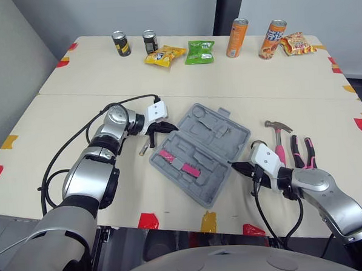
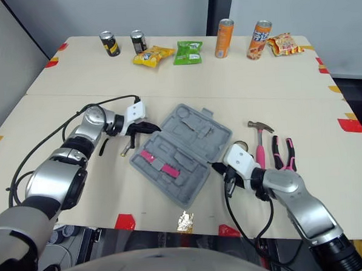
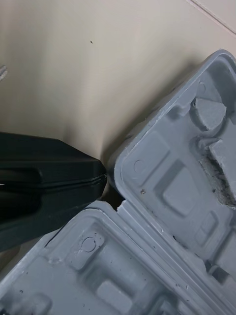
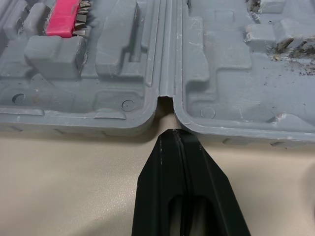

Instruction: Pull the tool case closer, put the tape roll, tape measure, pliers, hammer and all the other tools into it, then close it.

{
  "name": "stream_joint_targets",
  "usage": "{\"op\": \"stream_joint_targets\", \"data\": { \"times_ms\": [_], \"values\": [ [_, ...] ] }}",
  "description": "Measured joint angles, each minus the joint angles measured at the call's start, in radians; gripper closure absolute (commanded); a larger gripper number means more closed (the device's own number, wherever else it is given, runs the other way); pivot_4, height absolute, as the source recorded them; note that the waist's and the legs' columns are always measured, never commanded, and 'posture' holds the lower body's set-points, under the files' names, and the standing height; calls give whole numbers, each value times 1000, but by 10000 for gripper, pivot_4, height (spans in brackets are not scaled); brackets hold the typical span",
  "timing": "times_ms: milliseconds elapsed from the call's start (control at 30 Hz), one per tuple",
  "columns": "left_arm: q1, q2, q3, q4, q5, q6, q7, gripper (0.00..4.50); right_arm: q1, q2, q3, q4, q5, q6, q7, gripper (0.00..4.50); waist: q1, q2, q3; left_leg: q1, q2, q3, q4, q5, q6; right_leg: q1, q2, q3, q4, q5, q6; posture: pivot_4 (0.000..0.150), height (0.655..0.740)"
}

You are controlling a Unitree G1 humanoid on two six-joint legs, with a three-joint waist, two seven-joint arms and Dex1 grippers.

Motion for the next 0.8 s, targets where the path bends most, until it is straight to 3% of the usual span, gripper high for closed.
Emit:
{"op": "stream_joint_targets", "data": {
  "times_ms": [267, 433, 800],
  "values": [
    [34, 9, 3, -49, -8, 23, -46, 44853, -9, 12, 4, 2, -2, 9, -7, 44690, -2, 0, 0, 1, 0, 0, 0, 0, 0, 0, 0, 1, 1, 0, 0, 1500, 7400],
    [107, 31, 4, -175, -28, 75, -61, 44853, -12, 21, -1, 10, 0, 15, -9, 44690, -6, 0, 0, 1, 1, 0, 0, 0, 0, 0, 0, 1, 1, 0, 0, 1500, 7400],
    [430, 132, -8, -787, -117, 487, -97, 44853, -29, 17, -14, 49, 0, 14, 16, 44690, -15, 1, -1, 1, 2, 2, -1, 0, -1, -3, 0, 2, 2, -1, -1, 1500, 7400]
  ]
}}
